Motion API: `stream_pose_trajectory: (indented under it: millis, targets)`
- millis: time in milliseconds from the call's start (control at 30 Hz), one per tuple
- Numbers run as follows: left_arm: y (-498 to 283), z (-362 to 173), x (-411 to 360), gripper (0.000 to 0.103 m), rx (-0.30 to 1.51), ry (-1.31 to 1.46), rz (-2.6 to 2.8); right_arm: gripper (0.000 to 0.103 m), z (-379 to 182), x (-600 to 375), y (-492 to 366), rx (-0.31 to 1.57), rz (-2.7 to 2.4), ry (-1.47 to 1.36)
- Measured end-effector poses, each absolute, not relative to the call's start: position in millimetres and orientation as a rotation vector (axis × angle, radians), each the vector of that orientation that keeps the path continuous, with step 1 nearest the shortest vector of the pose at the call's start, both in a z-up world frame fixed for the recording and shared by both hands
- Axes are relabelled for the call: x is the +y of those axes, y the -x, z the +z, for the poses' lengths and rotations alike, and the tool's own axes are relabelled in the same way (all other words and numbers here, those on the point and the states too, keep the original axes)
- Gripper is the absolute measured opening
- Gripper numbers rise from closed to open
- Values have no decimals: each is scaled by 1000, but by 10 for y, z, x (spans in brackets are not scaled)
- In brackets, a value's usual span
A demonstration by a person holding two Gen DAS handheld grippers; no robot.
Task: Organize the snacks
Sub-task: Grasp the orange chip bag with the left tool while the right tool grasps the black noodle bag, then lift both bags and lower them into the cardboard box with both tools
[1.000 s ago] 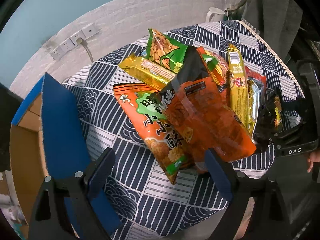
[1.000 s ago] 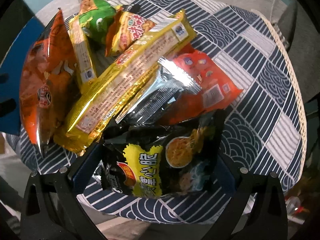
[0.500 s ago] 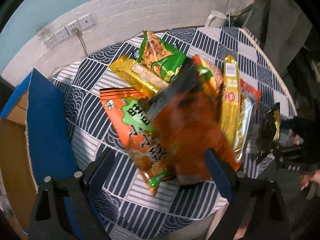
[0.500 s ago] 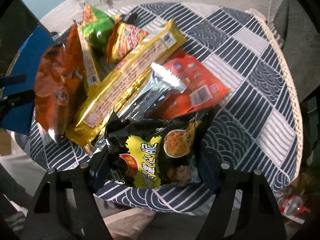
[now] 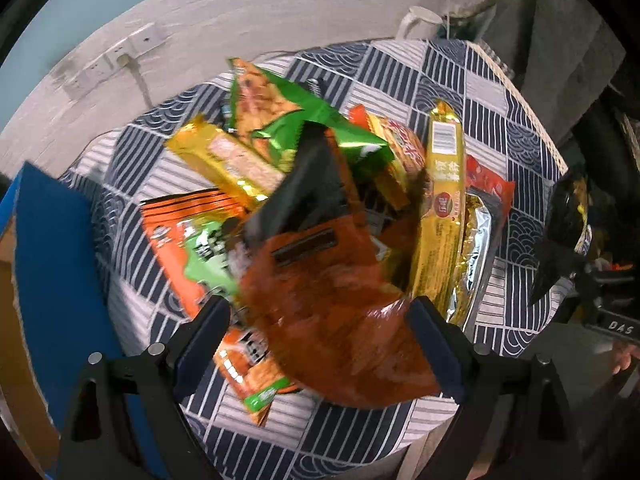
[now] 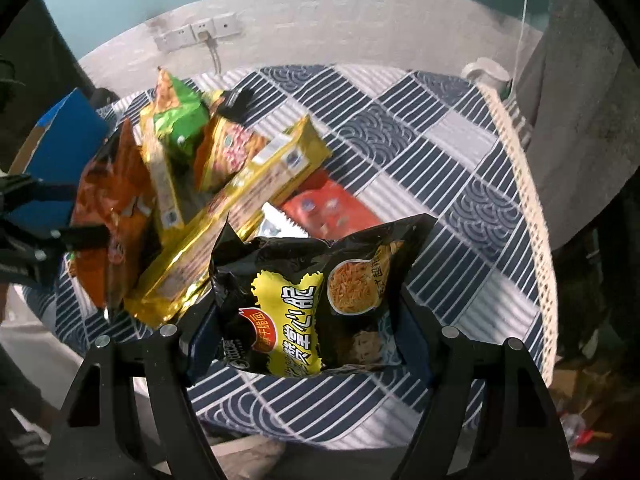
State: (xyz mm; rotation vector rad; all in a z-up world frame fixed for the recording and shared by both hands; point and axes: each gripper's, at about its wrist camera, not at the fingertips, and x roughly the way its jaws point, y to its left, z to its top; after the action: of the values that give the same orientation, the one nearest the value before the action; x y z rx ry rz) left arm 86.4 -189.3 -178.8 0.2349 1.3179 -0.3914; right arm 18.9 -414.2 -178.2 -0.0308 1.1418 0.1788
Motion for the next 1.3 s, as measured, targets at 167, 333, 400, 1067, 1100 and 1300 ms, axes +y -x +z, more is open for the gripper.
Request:
stream_pose_trajectory:
  millis: [167, 333, 400, 1067, 1100, 1300]
  targets:
    - [-954, -1902, -1946, 92, 1351, -212, -381, 76, -1819, -4156, -260, 1146, 188, 27]
    - [-989, -1949, -1866, 86, 1352, -170, -385, 76, -1817, -4128, -270, 1147, 197, 45]
    - [-986, -1940, -1829, 82, 1343, -167, -392, 76, -1803, -4112, -282, 1147, 200, 48]
    - [-771, -1397, -1500, 51, 1187, -196, -435, 76, -1276, -3718, -314, 1025, 222, 159]
    - [-758, -1345, -1473, 51, 1172, -200, -434, 76, -1235, -3692, -313, 1016, 223, 162]
    - [-713, -1124, -1338, 51, 1122, -196, -425, 76, -1029, -3556, -311, 982, 234, 170]
